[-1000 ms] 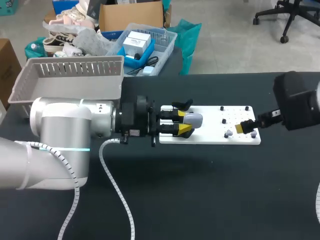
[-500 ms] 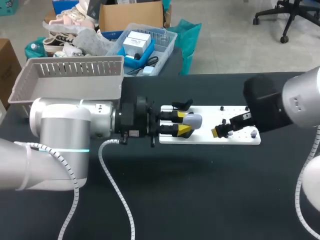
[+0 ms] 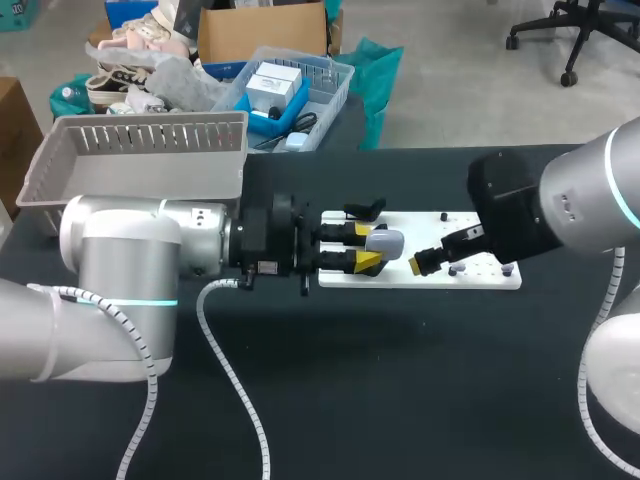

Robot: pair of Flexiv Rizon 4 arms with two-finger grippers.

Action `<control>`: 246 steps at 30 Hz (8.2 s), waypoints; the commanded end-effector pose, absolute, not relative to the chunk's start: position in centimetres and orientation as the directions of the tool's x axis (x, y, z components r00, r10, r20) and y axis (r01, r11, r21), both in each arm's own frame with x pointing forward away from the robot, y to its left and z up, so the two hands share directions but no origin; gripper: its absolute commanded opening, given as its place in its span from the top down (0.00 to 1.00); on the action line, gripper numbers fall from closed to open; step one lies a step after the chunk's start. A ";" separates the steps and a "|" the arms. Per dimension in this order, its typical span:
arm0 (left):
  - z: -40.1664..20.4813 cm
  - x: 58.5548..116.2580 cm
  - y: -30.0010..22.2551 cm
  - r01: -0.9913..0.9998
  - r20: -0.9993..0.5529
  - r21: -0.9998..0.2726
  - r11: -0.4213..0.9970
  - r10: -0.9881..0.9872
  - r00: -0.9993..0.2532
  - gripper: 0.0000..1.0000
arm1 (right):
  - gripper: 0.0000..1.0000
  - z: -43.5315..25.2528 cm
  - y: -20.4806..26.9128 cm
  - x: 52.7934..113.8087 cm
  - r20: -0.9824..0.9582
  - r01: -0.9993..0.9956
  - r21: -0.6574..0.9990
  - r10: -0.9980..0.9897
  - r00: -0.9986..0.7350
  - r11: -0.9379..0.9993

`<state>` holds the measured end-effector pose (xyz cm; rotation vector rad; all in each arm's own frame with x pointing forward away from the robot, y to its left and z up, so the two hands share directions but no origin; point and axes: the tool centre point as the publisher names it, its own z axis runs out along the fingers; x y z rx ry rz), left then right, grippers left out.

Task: Pick up each earbud case from the left stands, insert the matching earbuds, close the lid, and place the case in the box.

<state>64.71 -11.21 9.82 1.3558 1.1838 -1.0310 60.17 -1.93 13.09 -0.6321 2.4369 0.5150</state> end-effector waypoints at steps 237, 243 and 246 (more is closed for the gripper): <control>9.8 64.7 -11.3 0.988 -0.981 0.154 0.002 0.118 0.152 1.00 | 1.00 16.6 -6.9 63.3 -0.379 -0.407 -0.267 -0.483 -0.789 0.874; 9.8 64.7 -11.3 0.988 -0.981 0.154 0.002 0.118 0.152 1.00 | 1.00 16.5 -4.7 63.4 -0.376 -0.442 -0.233 -0.499 -0.781 0.866; 9.8 64.7 -11.3 0.988 -0.981 0.154 0.002 0.118 0.152 1.00 | 1.00 16.7 -3.6 63.4 -0.379 -0.464 -0.213 -0.511 -0.772 0.860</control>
